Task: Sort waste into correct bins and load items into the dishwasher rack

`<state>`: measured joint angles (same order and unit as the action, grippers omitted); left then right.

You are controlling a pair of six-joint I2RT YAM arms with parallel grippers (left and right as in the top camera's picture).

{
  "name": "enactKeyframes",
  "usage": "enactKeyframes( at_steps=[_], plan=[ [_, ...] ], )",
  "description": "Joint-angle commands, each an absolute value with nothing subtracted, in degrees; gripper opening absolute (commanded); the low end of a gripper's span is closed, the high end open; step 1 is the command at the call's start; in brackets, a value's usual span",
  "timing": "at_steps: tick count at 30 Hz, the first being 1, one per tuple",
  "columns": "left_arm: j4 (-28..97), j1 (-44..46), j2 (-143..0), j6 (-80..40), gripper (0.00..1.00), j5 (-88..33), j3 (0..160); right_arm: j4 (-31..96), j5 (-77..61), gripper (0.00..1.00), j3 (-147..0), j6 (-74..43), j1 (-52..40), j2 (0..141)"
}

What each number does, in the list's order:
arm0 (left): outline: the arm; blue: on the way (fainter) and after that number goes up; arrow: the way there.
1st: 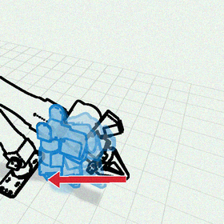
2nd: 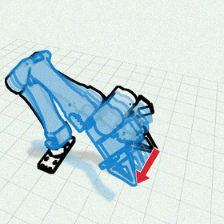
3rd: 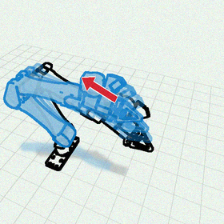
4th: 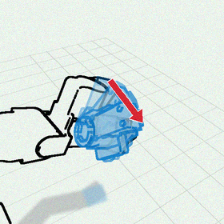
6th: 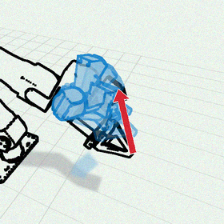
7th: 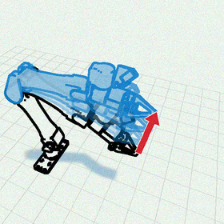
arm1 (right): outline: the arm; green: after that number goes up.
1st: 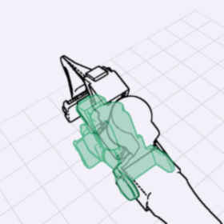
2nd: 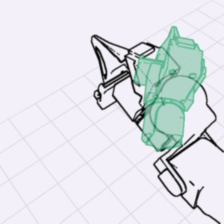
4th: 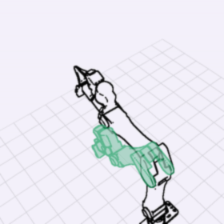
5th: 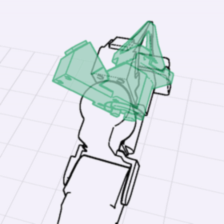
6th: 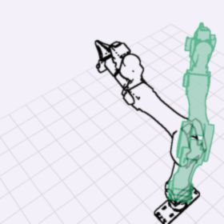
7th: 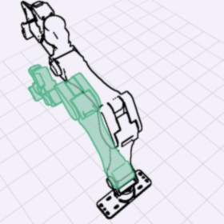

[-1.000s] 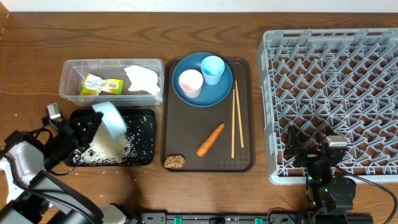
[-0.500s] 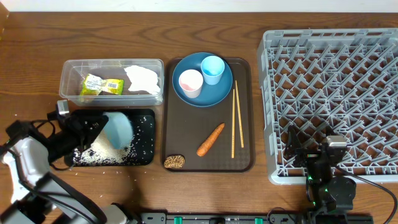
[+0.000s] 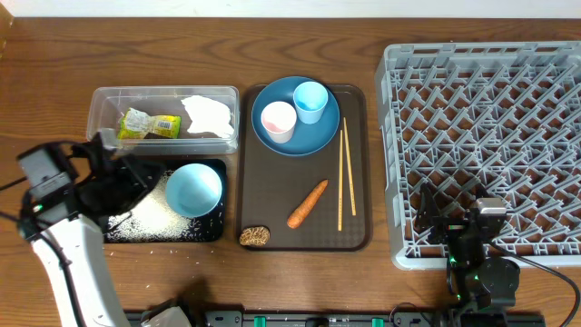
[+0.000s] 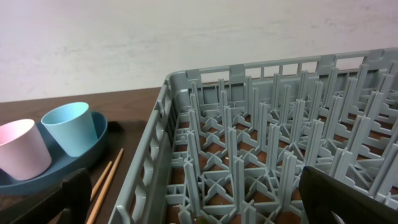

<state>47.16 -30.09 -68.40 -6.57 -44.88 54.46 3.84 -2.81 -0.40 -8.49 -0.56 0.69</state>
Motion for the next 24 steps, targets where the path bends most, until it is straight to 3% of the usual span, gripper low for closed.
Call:
enactKeyframes(
  at_steps=[1, 5, 8, 14, 24],
  plan=[
    [48.3, -24.4, -68.5, -8.3, 0.14, -34.5, 55.5, 4.1, -2.8, 0.99, -0.3, -8.1, -0.4, 0.4],
    [49.4, -16.0, -69.3, -9.2, 0.33, -24.5, 55.5, 4.1, -2.8, 0.99, -0.3, -8.1, -0.4, 0.4],
    [50.9, -11.1, -70.1, -11.9, 0.42, -12.8, 55.5, 4.1, -2.8, 0.99, -0.3, -8.1, -0.4, 0.4],
    [52.2, -11.4, -70.4, -18.4, 0.43, -1.4, 55.4, 4.1, -2.8, 0.99, -0.3, -8.1, -0.4, 0.4],
    [48.1, -13.3, -75.7, -20.1, 0.43, -0.8, 51.2, 4.1, -2.8, 0.99, -0.3, -8.1, -0.4, 0.4]
  ],
)
